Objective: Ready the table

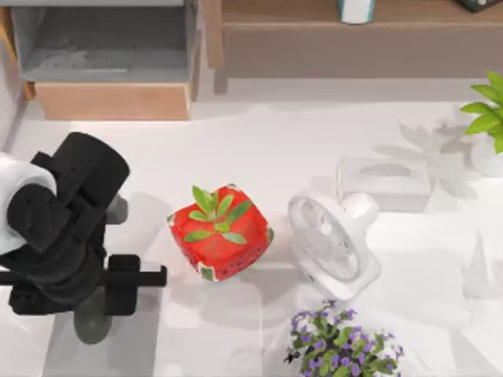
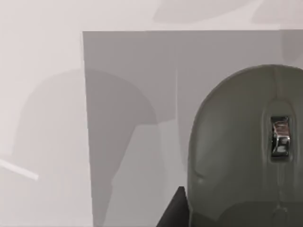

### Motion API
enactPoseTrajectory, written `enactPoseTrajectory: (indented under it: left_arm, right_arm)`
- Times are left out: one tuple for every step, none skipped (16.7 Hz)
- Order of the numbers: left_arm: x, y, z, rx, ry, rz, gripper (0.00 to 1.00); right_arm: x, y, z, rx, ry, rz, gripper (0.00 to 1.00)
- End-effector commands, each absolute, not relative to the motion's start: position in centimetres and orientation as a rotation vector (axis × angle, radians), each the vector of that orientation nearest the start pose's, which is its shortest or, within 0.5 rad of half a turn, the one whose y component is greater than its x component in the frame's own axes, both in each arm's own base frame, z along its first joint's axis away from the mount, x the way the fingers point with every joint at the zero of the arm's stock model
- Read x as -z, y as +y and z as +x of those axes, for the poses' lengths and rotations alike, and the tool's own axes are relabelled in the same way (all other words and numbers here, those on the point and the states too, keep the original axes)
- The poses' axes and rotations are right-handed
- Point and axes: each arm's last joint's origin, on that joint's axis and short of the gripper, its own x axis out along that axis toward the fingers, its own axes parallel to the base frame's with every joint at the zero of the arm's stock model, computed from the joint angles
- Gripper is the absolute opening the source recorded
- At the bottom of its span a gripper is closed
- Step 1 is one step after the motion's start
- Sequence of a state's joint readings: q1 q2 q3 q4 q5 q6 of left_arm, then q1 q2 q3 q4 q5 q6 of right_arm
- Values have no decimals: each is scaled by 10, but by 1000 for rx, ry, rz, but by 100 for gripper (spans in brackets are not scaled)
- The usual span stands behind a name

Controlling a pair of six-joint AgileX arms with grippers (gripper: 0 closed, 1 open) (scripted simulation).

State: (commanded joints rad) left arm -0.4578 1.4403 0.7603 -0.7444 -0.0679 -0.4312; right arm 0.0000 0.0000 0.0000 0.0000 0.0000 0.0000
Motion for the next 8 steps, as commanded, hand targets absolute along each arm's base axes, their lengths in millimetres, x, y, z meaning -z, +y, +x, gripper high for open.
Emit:
enactPoseTrajectory:
  left_arm:
    - [-159,-100,212,15,1389,7,0]
    - [-163,-99,214,13,1367,-2,0]
    - [-167,-98,215,11,1342,-12,0]
    - [-171,-97,216,10,1316,-21,0]
    - [-175,-96,217,10,1288,-31,0]
    - [-180,-95,218,11,1258,-40,0]
    - [-185,-94,219,13,1228,-49,0]
    - [-189,-94,221,14,1199,-57,0]
  right_arm:
    - [-160,-1,106,0,0,0,100]
    - [-160,-1,106,0,0,0,100]
    - [-160,-1,106,0,0,0,100]
    - [-160,-1,106,0,0,0,100]
    - [-160,-1,106,0,0,0,100]
    - [-160,-1,106,0,0,0,100]
    - [-160,-1,106,0,0,0,100]
    - [-160,-1,106,0,0,0,100]
